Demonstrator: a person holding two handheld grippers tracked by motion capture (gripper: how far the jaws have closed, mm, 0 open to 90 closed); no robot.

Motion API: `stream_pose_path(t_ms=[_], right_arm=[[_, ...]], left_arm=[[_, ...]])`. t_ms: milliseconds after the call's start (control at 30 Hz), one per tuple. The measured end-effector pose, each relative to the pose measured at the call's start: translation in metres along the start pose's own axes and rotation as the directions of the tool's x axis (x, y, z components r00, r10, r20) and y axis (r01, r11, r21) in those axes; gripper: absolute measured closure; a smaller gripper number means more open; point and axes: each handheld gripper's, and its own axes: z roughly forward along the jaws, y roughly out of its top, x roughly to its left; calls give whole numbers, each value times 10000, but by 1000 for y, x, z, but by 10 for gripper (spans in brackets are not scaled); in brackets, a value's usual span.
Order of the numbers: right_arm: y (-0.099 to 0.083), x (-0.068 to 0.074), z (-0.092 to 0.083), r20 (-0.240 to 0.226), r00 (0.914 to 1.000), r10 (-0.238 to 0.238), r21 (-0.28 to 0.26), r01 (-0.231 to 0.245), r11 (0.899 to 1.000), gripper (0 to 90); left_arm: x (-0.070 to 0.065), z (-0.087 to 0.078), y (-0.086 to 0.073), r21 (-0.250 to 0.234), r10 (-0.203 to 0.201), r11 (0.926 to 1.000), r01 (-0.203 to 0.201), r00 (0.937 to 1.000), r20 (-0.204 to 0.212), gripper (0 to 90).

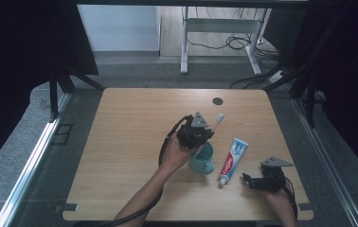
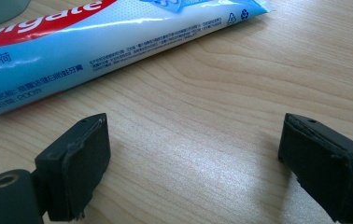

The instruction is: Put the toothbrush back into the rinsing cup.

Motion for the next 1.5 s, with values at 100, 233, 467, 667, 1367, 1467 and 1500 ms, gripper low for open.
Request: stream_pose_path(t_ms=[100,233,467,667,1367,1467,1500], right_arm=[[0,0,0,-1,10000,-21,5,21,10000,89],[0,0,0,-2,10000,-16,-1,16,10000,89],[0,0,0,-4,10000,-18,-1,18,10000,89],[0,0,0,-10,10000,-22,9,22,10000,89],[0,0,0,-2,10000,-32,-3,32,10000,90],[0,0,0,-3,10000,-31,-3,31,10000,90],[0,0,0,-1,10000,-31,-6,31,10000,90]], left_arm=[[-1,-2,-3,24,42,10000,-42,10000,-17,850],[-3,-2,-5,35,70,10000,-70,10000,-56,848],[-7,-3,-12,-2,99,10000,-99,9999,-93,845],[-10,-2,-19,89,120,9999,-119,9998,-131,844],[-11,-3,-34,619,22,9981,-27,10000,87,841],[-11,-3,-33,732,0,9973,-7,9999,100,839],[-11,-2,-33,767,-12,9971,8,10000,55,837]])
